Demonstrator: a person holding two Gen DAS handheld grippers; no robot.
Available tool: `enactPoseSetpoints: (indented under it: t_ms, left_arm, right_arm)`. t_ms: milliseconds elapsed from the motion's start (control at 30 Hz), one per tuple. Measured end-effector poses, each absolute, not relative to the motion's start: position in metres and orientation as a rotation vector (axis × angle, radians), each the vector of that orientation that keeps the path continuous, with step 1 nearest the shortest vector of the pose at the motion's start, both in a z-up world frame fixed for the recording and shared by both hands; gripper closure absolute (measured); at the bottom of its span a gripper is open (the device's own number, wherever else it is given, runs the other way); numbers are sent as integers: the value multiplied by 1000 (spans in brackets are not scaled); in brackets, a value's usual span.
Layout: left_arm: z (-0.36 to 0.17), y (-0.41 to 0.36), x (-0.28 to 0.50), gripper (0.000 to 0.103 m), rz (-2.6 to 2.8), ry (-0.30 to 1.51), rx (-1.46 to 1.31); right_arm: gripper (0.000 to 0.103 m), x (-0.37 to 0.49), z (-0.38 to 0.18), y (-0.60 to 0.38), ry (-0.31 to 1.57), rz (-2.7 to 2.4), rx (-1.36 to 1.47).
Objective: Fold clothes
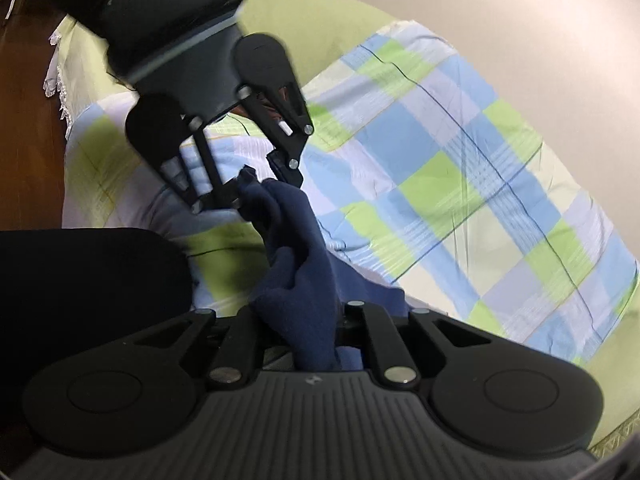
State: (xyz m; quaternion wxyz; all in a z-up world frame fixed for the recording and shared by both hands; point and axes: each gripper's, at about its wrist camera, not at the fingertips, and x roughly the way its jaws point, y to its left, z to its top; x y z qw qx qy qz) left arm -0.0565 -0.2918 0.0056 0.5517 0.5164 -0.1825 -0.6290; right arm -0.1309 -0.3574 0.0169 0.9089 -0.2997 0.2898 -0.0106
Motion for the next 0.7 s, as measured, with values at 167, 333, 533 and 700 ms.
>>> enactPoseSetpoints:
  t_ms: [167,333,533,700]
  left_arm:
    - [4,-289,-55,91,-1560,-412,1310]
    - [49,-278,-54,92,-1691,-294,1424]
    - [127,-323,-42,90,-1753,-178,1443]
    - [160,-432,-27,83,-1809,-100,1437]
  right_arm:
    - [95,-139,15,-351,632,-8,-633]
    - [95,-144,22,-342,667,148,-588]
    - [95,-143,70,-390,600,224,-301]
    - [95,-139,92,-477,558,170,17]
